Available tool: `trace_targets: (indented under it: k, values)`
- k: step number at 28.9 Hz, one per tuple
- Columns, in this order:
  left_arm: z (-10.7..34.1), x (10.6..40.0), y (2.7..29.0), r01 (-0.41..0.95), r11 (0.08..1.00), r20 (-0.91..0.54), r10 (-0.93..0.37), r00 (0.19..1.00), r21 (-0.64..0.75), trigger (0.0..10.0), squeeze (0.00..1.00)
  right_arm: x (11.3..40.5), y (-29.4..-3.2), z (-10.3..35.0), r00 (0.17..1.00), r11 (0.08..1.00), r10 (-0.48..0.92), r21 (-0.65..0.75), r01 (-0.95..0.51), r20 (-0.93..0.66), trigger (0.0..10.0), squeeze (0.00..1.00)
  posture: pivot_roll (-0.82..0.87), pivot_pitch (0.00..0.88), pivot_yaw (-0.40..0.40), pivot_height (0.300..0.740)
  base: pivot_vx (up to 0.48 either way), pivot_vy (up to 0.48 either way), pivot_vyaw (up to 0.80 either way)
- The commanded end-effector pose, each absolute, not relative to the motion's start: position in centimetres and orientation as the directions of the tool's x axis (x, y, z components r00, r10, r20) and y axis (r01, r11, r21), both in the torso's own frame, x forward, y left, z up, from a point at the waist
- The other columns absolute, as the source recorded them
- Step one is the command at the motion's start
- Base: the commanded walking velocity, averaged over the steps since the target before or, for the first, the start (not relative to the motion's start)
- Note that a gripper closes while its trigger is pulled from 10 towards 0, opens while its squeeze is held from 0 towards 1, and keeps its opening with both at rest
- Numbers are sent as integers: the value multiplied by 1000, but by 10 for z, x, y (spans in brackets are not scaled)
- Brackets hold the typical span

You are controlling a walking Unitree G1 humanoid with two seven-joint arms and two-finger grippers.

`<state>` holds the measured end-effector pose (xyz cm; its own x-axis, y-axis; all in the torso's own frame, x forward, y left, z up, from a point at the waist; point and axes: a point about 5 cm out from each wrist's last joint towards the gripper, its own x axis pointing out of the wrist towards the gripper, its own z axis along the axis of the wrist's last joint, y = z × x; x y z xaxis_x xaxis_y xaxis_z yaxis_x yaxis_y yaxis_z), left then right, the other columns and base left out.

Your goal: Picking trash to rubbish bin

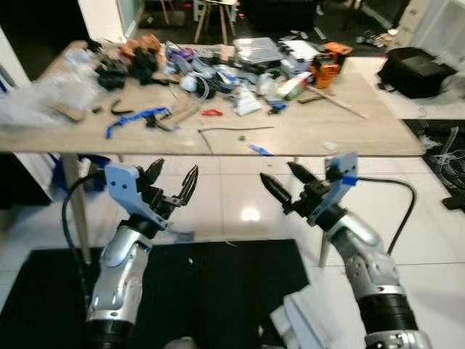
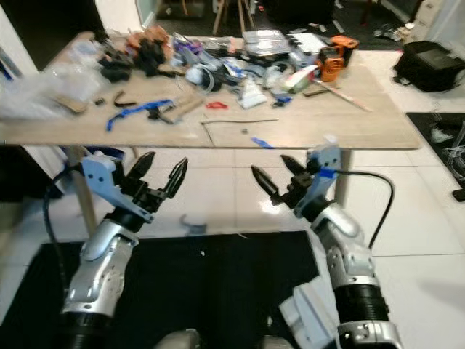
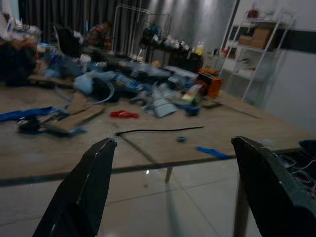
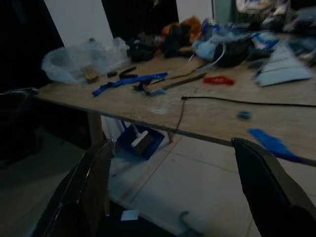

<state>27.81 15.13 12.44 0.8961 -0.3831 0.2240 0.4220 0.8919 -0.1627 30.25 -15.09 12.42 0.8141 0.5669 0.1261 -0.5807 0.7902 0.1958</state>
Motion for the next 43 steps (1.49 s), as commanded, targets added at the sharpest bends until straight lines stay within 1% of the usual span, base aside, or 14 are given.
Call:
trace_targets:
  k: [1, 13, 21, 30, 33, 39, 43]
  values:
    - [119, 279, 152, 413, 896, 192, -381, 904, -164, 10000, 0, 302, -155, 123, 822, 799, 556, 196, -569, 119, 10000, 0, -13, 0, -11, 740, 480, 0, 0]
    - [117, 279, 151, 415, 895, 181, -387, 904, -162, 10000, 0, 303, -155, 123, 823, 796, 558, 208, -568, 109, 10000, 0, -15, 0, -12, 740, 477, 0, 0]
    - [114, 280, 152, 414, 896, 177, -387, 905, -160, 10000, 0, 303, -154, 123, 821, 796, 562, 203, -570, 100, 10000, 0, -15, 0, -12, 740, 480, 0, -759]
    - [111, 281, 152, 411, 899, 168, -386, 907, -154, 10000, 0, 303, -154, 123, 822, 798, 559, 201, -568, 106, 10000, 0, -17, 0, -12, 740, 461, 0, 0]
    - [108, 280, 153, 413, 904, 151, -396, 906, -109, 10000, 0, 303, -154, 124, 823, 798, 559, 200, -568, 106, 10000, 0, -17, 0, -11, 740, 366, 0, 0]
    - [106, 280, 153, 411, 904, 152, -392, 907, -119, 10000, 0, 302, -155, 123, 822, 800, 561, 193, -568, 98, 10000, 0, -17, 0, -11, 740, 344, 0, 0]
    - [106, 279, 155, 427, 892, 174, -402, 899, -145, 10000, 0, 302, -156, 123, 819, 800, 568, 178, -573, 84, 10000, 0, -17, 0, -11, 740, 0, 0, 0]
